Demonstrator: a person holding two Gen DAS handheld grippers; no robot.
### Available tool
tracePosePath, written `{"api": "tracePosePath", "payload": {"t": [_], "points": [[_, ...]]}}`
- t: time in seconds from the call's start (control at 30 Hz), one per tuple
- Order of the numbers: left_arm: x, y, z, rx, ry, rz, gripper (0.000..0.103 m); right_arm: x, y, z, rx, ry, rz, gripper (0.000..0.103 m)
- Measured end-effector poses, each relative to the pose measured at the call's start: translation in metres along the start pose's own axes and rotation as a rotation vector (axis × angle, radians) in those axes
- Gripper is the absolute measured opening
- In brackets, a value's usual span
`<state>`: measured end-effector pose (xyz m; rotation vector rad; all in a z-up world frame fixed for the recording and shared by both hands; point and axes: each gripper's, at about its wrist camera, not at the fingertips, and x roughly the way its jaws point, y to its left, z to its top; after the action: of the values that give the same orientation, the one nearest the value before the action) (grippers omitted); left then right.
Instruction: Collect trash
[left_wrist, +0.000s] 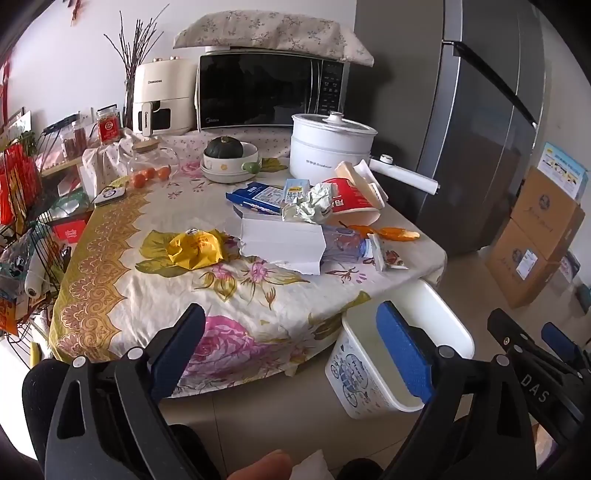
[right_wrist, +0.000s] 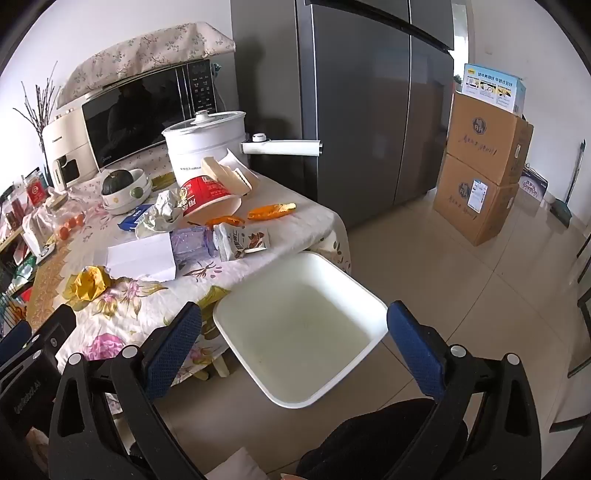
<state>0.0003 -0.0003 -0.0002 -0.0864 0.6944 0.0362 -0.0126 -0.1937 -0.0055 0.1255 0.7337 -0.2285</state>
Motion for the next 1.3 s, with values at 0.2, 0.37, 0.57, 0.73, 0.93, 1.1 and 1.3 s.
{"api": "tracePosePath", "payload": {"t": [0.2,0.37,0.57,0.73,0.93,1.1,1.3], "points": [[0.0003,0.0002,0.0001,-0.008,0.001,-0.003,0.091,0.0001,0.0012,-0.0013,-0.008,0.002,0.005,0.096],[0.0004,-0.0012,0.0000,-0.009,0.004,-0.003,0.092,-0.0042,0.0004,0.0022,-0.005,0.002,0.004,0.096],[0.0043,-0.0008,-0.0028,-0.009,0.010,0.001,0.092,-0.0050,0.0019,0.0009,-0.011,-0.001,0.003,0.096],[0.0046,0.0027,-0.0049,-0.013,0.014,-0.002,0.092,-0.0025,0.0041,0.0018,-0.015,0.001,0.004,0.096],[0.0046,0.0038,-0.0046,-0.015,0.017,-0.003,0.092,-0.0057,0.0039,-0.0013,-0.023,-0.001,0.006,0.096],[0.0050,0.0043,-0.0062,-0.017,0.019,-0.001,0.092,-0.0058,0.0038,-0.0018,-0.024,0.000,0.007,0.096],[0.0057,0.0062,-0.0084,-0.022,0.023,-0.001,0.092,-0.0057,0.0045,-0.0020,-0.022,0.001,0.007,0.096]]}}
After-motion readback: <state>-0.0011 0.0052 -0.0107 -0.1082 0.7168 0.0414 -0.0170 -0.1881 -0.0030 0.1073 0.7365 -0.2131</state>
